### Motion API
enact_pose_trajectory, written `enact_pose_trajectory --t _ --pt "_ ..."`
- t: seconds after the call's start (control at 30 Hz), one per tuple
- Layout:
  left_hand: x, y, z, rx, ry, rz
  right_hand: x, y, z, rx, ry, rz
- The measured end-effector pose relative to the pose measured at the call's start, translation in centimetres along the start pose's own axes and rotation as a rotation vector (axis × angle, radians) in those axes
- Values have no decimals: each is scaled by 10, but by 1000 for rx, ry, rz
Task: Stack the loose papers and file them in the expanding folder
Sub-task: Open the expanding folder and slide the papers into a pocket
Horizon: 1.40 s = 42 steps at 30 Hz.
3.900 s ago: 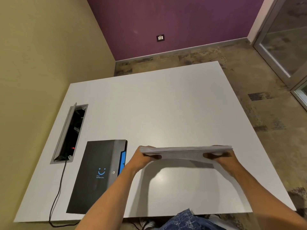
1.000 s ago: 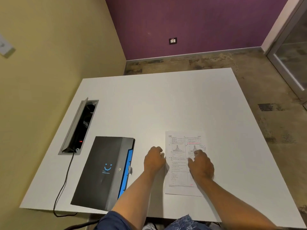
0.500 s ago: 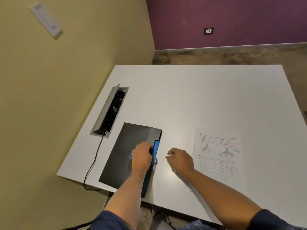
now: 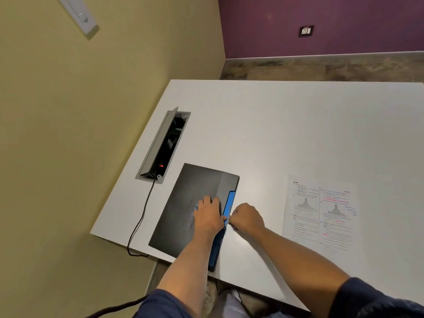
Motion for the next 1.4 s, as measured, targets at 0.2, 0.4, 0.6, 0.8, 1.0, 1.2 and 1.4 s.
enact_pose_trajectory --t 0.2,0.4,0.6,0.8,1.0,1.2,1.4 --pt "-1 -1 2 -47 2 42 -5 0 2 -258 17 -1" --pt "-9 -27 12 -180 9 132 6 -14 -4 -583 -46 -106" --pt "-29 -77 40 -244 50 180 13 -50 -1 -734 -118 -19" --pt "-32 -115 72 -26 99 167 8 -71 36 -717 -21 121" --pt "-36 -135 77 222 163 73 9 -91 87 -724 82 206" --pt "-42 -157 62 368 167 -32 12 -108 122 -669 73 240" --pt "-43 -177 54 414 184 -104 13 -113 145 -490 114 205"
Point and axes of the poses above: each hand's wrist, its own x-axis away from the middle knuckle, its own y-axis out of the palm, z = x × y, the point moved 8 cm from there along -x, towards the middle knuckle, and after that the axes turned 2 degrees about z, right-handed, at the moved point
